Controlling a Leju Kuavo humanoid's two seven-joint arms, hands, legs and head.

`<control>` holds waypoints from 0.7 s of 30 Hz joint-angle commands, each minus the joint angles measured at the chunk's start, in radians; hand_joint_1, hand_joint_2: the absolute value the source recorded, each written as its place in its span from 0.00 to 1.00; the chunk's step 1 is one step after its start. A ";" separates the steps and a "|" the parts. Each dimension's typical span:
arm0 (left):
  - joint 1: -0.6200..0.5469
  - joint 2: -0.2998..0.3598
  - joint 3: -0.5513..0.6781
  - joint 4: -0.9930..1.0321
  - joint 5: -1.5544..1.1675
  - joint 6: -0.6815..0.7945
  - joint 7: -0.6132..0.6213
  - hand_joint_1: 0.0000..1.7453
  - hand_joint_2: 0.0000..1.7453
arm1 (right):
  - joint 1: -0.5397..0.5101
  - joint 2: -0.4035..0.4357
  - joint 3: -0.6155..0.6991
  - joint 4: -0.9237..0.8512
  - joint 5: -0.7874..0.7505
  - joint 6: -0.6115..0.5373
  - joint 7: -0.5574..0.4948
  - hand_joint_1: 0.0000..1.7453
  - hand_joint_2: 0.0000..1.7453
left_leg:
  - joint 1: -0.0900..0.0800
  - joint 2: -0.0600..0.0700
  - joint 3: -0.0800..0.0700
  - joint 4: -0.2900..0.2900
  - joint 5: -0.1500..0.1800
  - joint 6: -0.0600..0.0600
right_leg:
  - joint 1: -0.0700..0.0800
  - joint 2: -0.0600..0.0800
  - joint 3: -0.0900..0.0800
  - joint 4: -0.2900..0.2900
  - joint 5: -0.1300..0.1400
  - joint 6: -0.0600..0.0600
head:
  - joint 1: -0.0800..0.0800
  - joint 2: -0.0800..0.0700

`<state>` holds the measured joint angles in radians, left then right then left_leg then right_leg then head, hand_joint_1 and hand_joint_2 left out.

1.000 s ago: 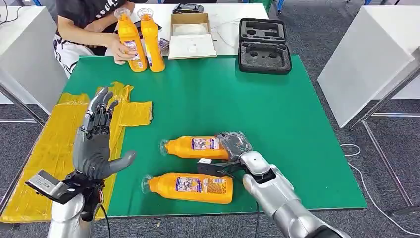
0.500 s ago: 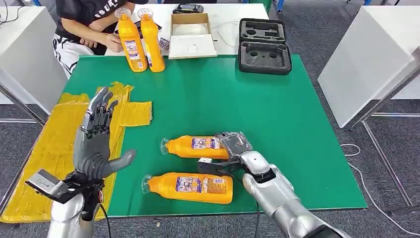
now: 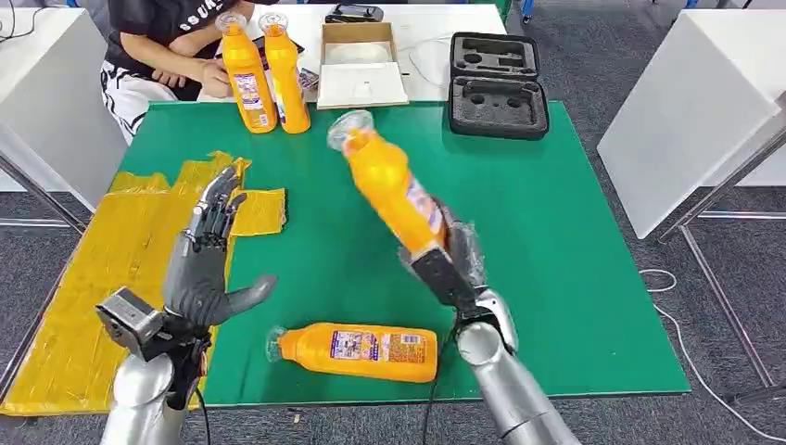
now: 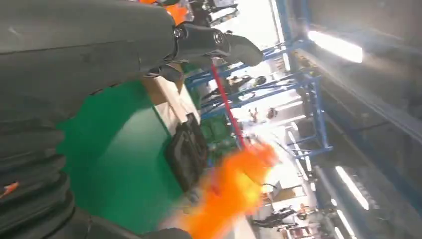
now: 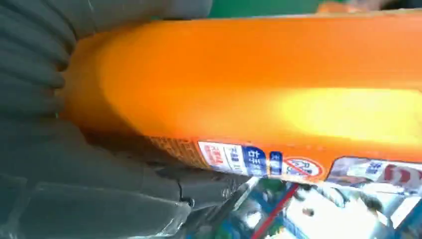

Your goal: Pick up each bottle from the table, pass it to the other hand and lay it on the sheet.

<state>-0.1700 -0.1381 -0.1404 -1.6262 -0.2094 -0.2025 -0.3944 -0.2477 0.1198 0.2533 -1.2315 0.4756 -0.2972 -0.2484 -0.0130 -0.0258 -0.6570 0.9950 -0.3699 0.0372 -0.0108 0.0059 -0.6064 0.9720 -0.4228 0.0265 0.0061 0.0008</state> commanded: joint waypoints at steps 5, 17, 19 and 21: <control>-0.082 0.021 -0.048 0.110 0.033 0.035 0.044 0.00 1.00 | 0.034 0.022 -0.042 -0.080 -0.110 -0.014 -0.039 1.00 1.00 | 0.000 0.001 0.005 0.001 -0.002 -0.003 | 0.001 -0.002 0.005 0.000 -0.002 -0.001 | -0.001 0.000; -0.113 0.025 -0.086 0.154 0.060 0.051 0.070 0.00 1.00 | 0.008 0.024 0.008 -0.028 -0.152 0.001 -0.033 1.00 1.00 | 0.000 0.004 0.003 0.000 -0.001 -0.002 | 0.001 0.001 0.002 0.000 -0.001 -0.001 | -0.001 0.000; -0.120 0.027 -0.097 0.167 0.065 0.053 0.075 0.00 1.00 | -0.001 0.022 0.041 -0.010 -0.149 0.012 -0.035 1.00 1.00 | 0.000 0.005 0.004 0.001 -0.002 -0.002 | 0.001 0.001 0.004 0.000 -0.001 -0.001 | -0.001 0.000; -0.121 0.028 -0.104 0.173 0.067 0.053 0.075 0.00 1.00 | -0.007 0.023 0.068 0.005 -0.138 0.019 -0.035 1.00 1.00 | 0.000 0.005 0.005 0.001 -0.002 -0.002 | 0.001 0.001 0.005 0.000 -0.002 -0.001 | -0.001 0.000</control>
<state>-0.2300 -0.1358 -0.1918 -1.5526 -0.1541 -0.1526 -0.3307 -0.2042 0.1434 0.2429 -1.3070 0.3273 -0.2999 -0.2804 -0.0137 -0.0224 -0.6584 0.9952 -0.3696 0.0379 -0.0110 0.0079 -0.6083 0.9720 -0.4221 0.0266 0.0050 0.0008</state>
